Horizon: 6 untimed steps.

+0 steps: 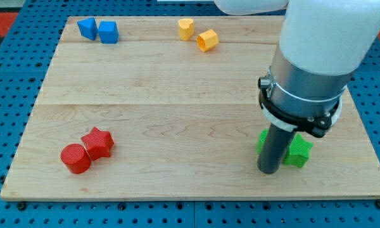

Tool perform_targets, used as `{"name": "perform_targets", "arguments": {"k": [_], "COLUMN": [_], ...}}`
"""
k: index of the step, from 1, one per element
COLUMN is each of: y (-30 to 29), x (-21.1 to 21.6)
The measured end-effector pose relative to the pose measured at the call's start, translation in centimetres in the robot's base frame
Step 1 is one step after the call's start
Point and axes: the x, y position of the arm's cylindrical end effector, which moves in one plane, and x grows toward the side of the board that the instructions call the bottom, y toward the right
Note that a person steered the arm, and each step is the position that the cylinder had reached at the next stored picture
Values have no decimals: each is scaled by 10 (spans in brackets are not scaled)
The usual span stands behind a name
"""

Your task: Push the green star slightly down

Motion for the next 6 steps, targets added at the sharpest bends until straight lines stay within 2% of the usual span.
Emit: {"name": "perform_targets", "arguments": {"k": [1,2,3,4,5,6], "y": [86,101,158,223,132,79], "x": [-9,-10,1,-53,-103,-84]}}
